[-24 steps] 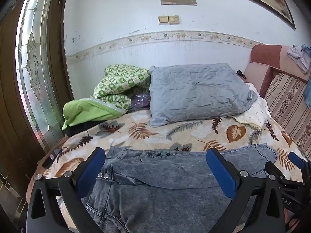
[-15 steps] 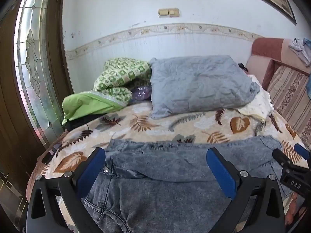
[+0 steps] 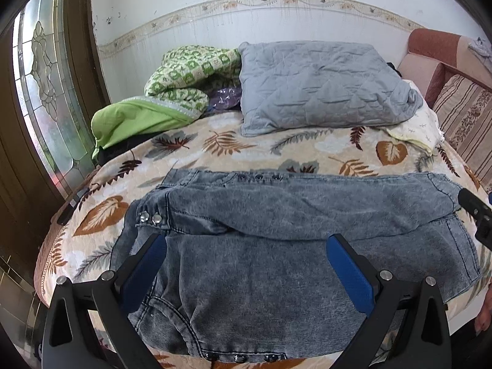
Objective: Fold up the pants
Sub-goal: 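Move both grippers over the flat blue jeans toward the waistband and leg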
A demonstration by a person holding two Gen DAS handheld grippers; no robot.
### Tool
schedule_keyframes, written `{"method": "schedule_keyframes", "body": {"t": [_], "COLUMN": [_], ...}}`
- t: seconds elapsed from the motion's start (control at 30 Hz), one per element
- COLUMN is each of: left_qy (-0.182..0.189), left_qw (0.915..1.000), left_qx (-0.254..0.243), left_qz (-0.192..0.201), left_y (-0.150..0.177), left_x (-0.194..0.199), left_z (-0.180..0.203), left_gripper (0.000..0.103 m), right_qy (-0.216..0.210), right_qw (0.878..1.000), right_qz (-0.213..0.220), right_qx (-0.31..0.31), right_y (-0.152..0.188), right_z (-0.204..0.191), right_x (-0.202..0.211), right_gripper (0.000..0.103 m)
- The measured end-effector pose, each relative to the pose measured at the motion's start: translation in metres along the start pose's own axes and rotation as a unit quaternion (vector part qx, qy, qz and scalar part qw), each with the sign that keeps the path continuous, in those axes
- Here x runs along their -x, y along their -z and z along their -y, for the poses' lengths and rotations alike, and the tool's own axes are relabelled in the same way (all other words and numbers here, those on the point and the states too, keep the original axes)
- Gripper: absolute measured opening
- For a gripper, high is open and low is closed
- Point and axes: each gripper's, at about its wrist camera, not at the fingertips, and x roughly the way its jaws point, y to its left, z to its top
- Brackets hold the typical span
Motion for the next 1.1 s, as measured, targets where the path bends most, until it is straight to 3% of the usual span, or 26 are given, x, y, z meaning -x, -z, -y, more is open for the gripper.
{"method": "schedule_keyframes", "body": {"t": [0.87, 1.1], "left_qy": [0.007, 0.009], "left_qw": [0.9998, 0.9995], "left_qx": [-0.019, -0.023], "left_qz": [-0.007, 0.021], "left_y": [0.014, 0.007], "left_x": [-0.009, 0.01], "left_z": [0.01, 0.014], "left_gripper": [0.103, 0.103], "right_qy": [0.031, 0.03], "right_qw": [0.997, 0.997], "right_qz": [0.02, 0.024], "right_qx": [0.064, 0.06], "right_y": [0.001, 0.0], "right_z": [-0.023, -0.021], "right_x": [0.006, 0.009], "right_gripper": [0.103, 0.103]}}
